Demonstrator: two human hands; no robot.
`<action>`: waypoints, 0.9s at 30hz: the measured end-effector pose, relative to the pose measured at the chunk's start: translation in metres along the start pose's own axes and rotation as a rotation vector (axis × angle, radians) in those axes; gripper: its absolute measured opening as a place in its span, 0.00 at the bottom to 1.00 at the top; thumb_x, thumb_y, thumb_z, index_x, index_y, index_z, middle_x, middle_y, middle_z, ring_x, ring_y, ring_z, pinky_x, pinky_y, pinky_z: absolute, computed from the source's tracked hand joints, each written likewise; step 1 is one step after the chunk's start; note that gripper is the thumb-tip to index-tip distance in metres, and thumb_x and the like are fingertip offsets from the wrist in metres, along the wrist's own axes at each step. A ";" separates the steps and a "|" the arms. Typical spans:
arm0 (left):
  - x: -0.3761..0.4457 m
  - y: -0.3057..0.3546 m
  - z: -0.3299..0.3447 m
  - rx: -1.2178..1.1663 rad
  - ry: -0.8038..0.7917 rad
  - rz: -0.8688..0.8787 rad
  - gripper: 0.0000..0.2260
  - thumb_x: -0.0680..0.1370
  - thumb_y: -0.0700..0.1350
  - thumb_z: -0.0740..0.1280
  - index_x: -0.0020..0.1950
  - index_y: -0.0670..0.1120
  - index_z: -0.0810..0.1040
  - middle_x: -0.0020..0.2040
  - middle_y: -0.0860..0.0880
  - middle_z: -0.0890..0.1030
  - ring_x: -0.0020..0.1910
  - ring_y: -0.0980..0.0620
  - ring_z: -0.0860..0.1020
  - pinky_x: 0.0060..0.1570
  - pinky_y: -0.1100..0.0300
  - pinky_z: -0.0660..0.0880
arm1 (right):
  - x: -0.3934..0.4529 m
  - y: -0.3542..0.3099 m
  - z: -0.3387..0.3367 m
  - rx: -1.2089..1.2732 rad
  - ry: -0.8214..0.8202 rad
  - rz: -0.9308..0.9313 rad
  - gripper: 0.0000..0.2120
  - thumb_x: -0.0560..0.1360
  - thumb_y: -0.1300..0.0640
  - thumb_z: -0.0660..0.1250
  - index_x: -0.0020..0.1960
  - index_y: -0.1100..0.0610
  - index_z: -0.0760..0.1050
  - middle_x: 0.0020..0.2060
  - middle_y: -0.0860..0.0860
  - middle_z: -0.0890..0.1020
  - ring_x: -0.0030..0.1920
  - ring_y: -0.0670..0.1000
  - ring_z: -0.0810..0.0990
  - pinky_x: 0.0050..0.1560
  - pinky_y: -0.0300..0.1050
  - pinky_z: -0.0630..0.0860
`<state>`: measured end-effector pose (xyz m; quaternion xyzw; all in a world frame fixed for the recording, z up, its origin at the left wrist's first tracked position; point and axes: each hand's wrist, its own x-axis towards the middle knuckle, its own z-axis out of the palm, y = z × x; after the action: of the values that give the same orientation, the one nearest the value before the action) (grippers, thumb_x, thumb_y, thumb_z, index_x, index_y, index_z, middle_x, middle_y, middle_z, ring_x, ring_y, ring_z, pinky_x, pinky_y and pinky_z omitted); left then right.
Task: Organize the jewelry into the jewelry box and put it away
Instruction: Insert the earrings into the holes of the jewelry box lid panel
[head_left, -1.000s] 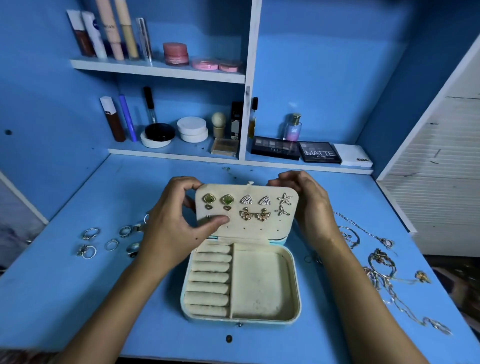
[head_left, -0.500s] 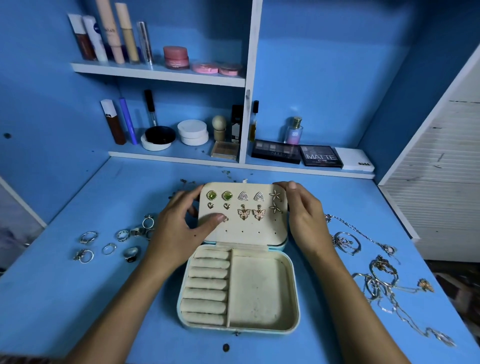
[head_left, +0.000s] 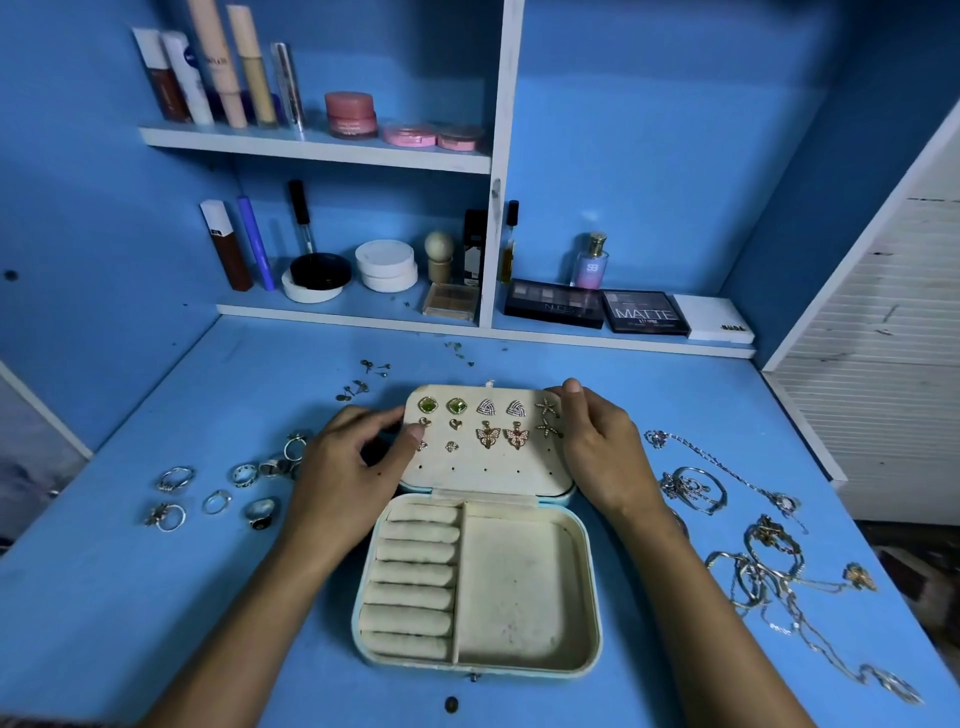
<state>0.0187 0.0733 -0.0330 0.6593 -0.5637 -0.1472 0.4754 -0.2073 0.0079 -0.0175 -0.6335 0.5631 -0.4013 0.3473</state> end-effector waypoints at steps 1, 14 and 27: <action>0.000 0.000 0.000 0.005 0.006 -0.003 0.10 0.77 0.48 0.71 0.57 0.49 0.84 0.49 0.55 0.80 0.47 0.61 0.78 0.48 0.70 0.72 | 0.000 0.000 0.000 -0.007 -0.002 0.003 0.26 0.84 0.45 0.51 0.54 0.67 0.76 0.49 0.62 0.82 0.52 0.59 0.78 0.48 0.48 0.73; 0.034 0.002 -0.025 0.312 0.123 0.192 0.06 0.74 0.40 0.75 0.51 0.44 0.86 0.44 0.49 0.82 0.34 0.54 0.72 0.41 0.71 0.66 | 0.003 0.001 -0.002 -0.016 -0.021 0.036 0.28 0.84 0.43 0.51 0.53 0.66 0.76 0.47 0.63 0.81 0.50 0.60 0.77 0.43 0.45 0.69; 0.075 -0.027 -0.044 0.534 -0.028 -0.019 0.06 0.72 0.47 0.76 0.47 0.47 0.86 0.45 0.49 0.83 0.46 0.47 0.80 0.45 0.58 0.73 | 0.000 -0.006 -0.004 0.017 -0.054 0.070 0.24 0.83 0.42 0.54 0.43 0.60 0.75 0.35 0.52 0.78 0.38 0.50 0.73 0.40 0.45 0.69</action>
<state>0.0915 0.0247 -0.0064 0.7646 -0.5828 -0.0069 0.2751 -0.2088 0.0086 -0.0105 -0.6210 0.5720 -0.3763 0.3816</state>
